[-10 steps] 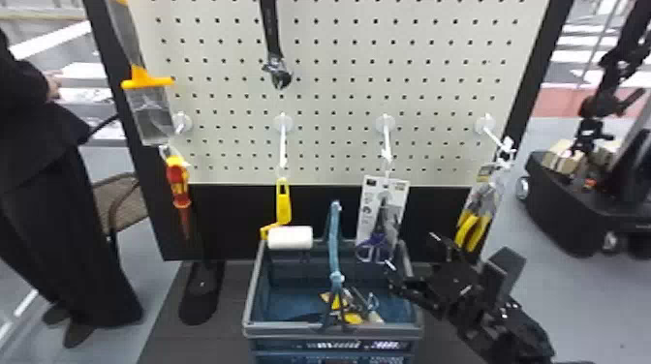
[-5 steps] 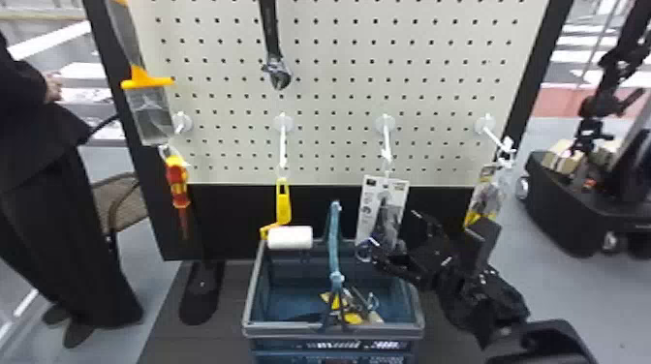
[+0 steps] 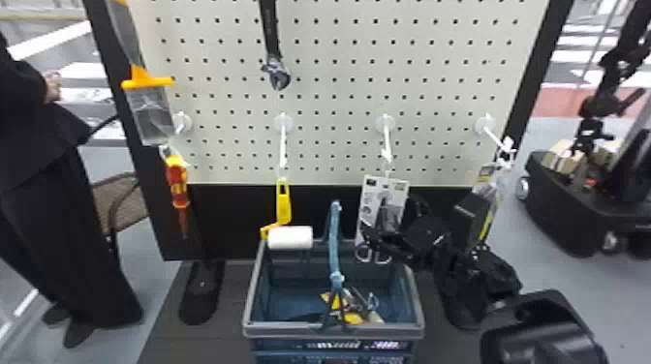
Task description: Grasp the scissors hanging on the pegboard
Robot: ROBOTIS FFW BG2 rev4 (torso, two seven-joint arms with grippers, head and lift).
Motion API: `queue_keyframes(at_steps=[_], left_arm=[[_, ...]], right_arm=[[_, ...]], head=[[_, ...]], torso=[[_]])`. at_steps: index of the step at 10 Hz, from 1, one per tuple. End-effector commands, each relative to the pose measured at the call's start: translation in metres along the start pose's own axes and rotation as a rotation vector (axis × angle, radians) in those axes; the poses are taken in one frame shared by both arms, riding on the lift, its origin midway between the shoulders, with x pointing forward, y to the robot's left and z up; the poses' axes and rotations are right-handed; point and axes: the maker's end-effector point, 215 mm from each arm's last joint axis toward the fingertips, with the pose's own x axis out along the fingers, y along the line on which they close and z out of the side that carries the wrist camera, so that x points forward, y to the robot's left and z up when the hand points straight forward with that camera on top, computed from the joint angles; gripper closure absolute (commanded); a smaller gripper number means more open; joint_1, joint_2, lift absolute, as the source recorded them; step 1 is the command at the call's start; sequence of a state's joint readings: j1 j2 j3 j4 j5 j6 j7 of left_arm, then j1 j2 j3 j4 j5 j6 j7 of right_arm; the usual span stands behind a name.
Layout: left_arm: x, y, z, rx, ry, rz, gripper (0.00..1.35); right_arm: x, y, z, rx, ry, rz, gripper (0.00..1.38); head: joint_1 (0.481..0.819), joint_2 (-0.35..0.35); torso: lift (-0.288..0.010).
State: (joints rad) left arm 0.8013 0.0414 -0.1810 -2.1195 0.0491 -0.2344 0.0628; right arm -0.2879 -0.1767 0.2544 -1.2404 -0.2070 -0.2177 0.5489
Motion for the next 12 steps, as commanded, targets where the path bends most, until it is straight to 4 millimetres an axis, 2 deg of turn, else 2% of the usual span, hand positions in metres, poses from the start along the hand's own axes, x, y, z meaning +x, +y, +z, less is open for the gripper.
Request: queue_keyframes(at_steps=[1, 2, 3, 6, 12], left_arm=[[-0.0001, 0.0000, 0.0009, 0.000, -0.003, 0.000, 0.23], [-0.0001, 0.0000, 0.0009, 0.000, -0.003, 0.000, 0.23], [-0.0002, -0.0007, 0.0008, 0.000, -0.003, -0.002, 0.23], [-0.0002, 0.0001, 0.0008, -0.001, -0.003, -0.001, 0.23], [-0.0009, 0.0002, 0.0005, -0.001, -0.002, 0.000, 0.23]], right_arm=[[-0.0004, 0.0000, -0.0011, 0.008, 0.000, -0.001, 0.43], [-0.0009, 0.0005, -0.0027, 0.016, 0.000, -0.003, 0.67], [-0.0012, 0.0000, -0.0033, 0.023, -0.001, -0.005, 0.76], [-0.0041, -0.0007, -0.0076, 0.045, -0.005, -0.015, 1.29], [-0.0047, -0.0005, -0.0087, 0.051, -0.004, -0.016, 1.29]], head=[[0.549, 0.000], [0.549, 0.000], [0.549, 0.000], [0.549, 0.000], [0.549, 0.000]], torso=[[-0.100], [-0.100], [-0.100], [-0.100], [-0.100]])
